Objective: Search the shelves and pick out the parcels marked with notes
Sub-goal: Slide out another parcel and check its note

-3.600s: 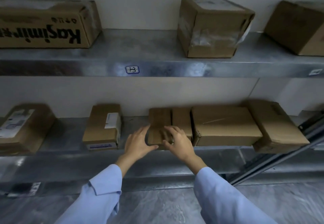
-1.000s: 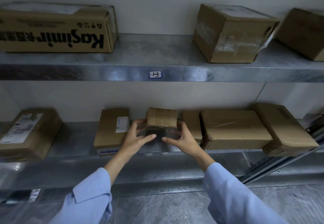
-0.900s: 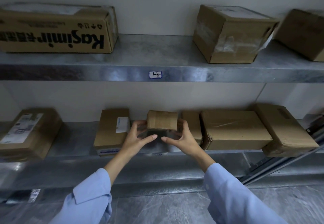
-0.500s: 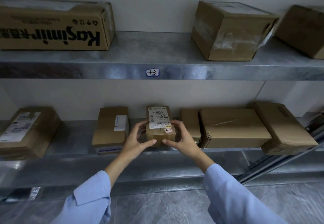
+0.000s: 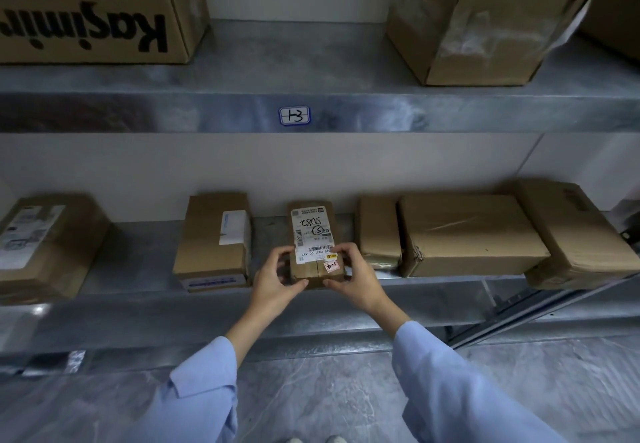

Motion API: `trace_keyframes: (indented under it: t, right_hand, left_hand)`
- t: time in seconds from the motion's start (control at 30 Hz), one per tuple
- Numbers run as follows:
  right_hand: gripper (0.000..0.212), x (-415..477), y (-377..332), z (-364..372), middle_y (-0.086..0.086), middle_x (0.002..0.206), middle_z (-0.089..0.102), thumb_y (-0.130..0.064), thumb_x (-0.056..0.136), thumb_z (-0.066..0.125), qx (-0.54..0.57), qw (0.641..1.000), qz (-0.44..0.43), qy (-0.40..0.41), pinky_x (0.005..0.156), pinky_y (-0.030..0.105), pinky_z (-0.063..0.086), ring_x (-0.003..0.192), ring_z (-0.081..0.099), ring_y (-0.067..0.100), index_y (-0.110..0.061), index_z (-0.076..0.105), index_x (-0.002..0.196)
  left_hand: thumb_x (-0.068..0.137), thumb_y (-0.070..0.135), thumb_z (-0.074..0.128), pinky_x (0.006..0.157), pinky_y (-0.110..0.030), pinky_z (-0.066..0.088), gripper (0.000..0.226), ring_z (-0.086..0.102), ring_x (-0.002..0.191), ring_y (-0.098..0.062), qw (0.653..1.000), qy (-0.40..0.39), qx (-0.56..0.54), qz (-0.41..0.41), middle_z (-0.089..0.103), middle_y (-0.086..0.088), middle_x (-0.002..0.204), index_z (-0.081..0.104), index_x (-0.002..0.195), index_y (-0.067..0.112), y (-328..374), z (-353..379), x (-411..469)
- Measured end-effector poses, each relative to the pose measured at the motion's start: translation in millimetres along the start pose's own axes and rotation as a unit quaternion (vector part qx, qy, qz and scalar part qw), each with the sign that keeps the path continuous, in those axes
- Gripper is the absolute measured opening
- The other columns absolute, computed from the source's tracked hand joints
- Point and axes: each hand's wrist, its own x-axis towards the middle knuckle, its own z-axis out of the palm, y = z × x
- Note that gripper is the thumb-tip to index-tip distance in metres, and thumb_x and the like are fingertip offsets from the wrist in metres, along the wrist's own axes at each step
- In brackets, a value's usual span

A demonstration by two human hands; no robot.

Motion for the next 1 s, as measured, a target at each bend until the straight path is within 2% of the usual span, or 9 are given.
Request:
trace_keyframes:
  t: [0.1,0.2,0.3,0.4,0.47,0.53,0.63,0.8,1.0]
  right_hand:
    - [0.058,2,4,5,-0.011,0.115,0.059,0.005,0.075,0.077,0.009,1.000,0.005,-0.001,0.087,0.031,0.057,0.099,0.062,-0.004,-0.013,0.047,0.121]
    - [0.058,2,5,7,-0.011,0.115,0.060,0.004,0.075,0.077,0.003,1.000,0.000,0.004,0.089,0.032,0.057,0.101,0.063,0.000,-0.015,0.047,0.122]
    - [0.057,1,3,4,-0.002,0.119,0.061,0.000,0.076,0.078,-0.019,1.000,-0.017,0.008,0.092,0.034,0.054,0.106,0.061,0.008,-0.015,0.051,0.123]
    - [0.052,1,-2,-4,0.003,0.122,0.060,-0.012,0.076,0.080,-0.059,0.997,-0.036,0.019,0.097,0.037,0.050,0.111,0.058,0.015,-0.018,0.057,0.122]
    - [0.048,0,-7,-13,0.001,0.119,0.061,-0.016,0.078,0.079,-0.079,0.995,-0.050,0.029,0.094,0.036,0.050,0.107,0.058,0.015,-0.020,0.060,0.121]
    - [0.043,-3,-13,-23,0.000,0.118,0.060,-0.017,0.079,0.079,-0.093,0.991,-0.079,0.056,0.090,0.030,0.050,0.105,0.058,0.014,-0.019,0.062,0.119]
    - [0.044,-7,-19,-39,0.001,0.122,0.059,-0.019,0.081,0.077,-0.134,0.980,-0.109,0.100,0.094,0.029,0.044,0.111,0.053,0.017,-0.018,0.062,0.123]
    - [0.056,-9,-9,-57,0.004,0.140,0.050,-0.019,0.085,0.073,-0.165,0.974,-0.063,0.143,0.105,0.030,0.037,0.130,0.045,0.023,-0.016,0.053,0.137]
    - [0.066,-11,5,-59,0.009,0.153,0.037,-0.015,0.085,0.072,-0.133,0.976,-0.013,0.172,0.113,0.031,0.029,0.142,0.033,0.025,-0.015,0.043,0.145]
  left_hand:
    - [0.069,-0.005,0.081,0.082,-0.019,0.055,0.066,0.060,0.109,-0.005,1.000,-0.005,0.006,0.000,0.061,0.012,0.112,0.052,0.121,0.024,-6,-2,2]
    - [0.069,-0.004,0.081,0.082,-0.018,0.055,0.066,0.059,0.109,-0.004,1.000,-0.007,0.018,0.005,0.060,0.013,0.112,0.052,0.121,0.025,-7,-4,3]
    - [0.070,-0.001,0.082,0.086,-0.022,0.055,0.064,0.059,0.110,-0.008,0.998,-0.008,0.049,0.027,0.058,0.007,0.120,0.052,0.119,0.026,-6,-5,4]
    - [0.071,0.008,0.082,0.095,-0.023,0.047,0.060,0.053,0.115,-0.009,0.990,-0.005,0.120,0.077,0.053,0.006,0.126,0.053,0.121,0.023,-2,-5,6]
    - [0.072,0.018,0.082,0.096,-0.021,0.039,0.061,0.048,0.119,-0.009,0.979,0.002,0.175,0.106,0.052,0.007,0.129,0.052,0.125,0.023,2,-6,7]
    - [0.073,0.027,0.082,0.100,-0.028,0.038,0.063,0.045,0.123,-0.013,0.966,0.019,0.224,0.130,0.052,0.006,0.133,0.052,0.128,0.024,7,-5,10]
    - [0.075,0.037,0.079,0.100,-0.035,0.035,0.065,0.044,0.126,-0.018,0.944,0.035,0.282,0.168,0.052,0.005,0.138,0.052,0.132,0.024,18,2,15]
    - [0.077,0.039,0.077,0.103,-0.038,0.033,0.070,0.042,0.132,-0.021,0.933,0.009,0.310,0.181,0.049,0.002,0.143,0.049,0.139,0.022,34,25,25]
    - [0.079,0.042,0.075,0.108,-0.037,0.031,0.072,0.043,0.133,-0.022,0.928,-0.028,0.323,0.183,0.051,-0.001,0.142,0.047,0.142,0.020,42,56,35]
